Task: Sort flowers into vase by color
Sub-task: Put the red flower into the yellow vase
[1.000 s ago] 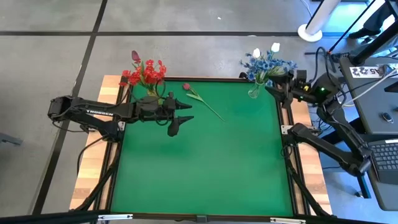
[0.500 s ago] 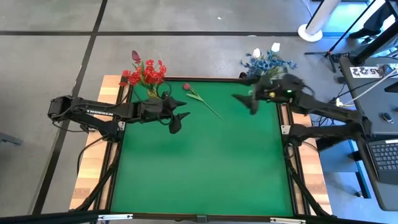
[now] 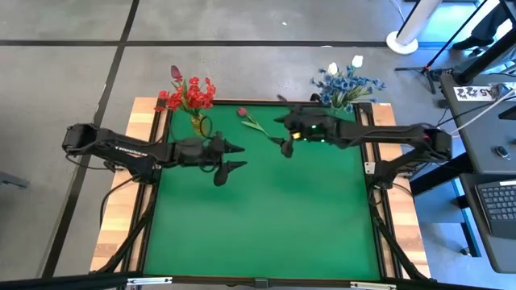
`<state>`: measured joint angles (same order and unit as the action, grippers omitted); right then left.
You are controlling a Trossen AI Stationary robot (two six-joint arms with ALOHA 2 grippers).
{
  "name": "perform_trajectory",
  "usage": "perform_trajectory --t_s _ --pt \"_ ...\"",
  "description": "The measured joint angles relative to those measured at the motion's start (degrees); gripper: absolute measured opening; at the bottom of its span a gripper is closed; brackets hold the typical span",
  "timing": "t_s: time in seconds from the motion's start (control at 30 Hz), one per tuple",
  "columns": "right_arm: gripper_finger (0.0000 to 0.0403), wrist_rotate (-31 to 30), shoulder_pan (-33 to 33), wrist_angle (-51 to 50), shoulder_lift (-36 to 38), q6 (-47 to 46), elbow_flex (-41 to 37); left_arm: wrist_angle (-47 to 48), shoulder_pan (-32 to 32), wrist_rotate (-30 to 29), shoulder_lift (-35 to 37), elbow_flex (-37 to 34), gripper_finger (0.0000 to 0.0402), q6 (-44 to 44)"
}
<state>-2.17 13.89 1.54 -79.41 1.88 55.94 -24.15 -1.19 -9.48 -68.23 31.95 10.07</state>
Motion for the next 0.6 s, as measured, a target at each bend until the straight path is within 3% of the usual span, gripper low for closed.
perform_trajectory --t_s 0.27,0.6 --pt "0.0343 -4.6 0.0 -0.5 -9.0 0.0 0.0 -18.9 0.0 -0.4 0.1 -12.0 0.0229 4.0" --pt "0.0343 -9.8 1.2 -0.4 -17.2 -3.8 0.1 -20.3 0.2 -0.5 0.4 -12.8 0.0229 4.1"
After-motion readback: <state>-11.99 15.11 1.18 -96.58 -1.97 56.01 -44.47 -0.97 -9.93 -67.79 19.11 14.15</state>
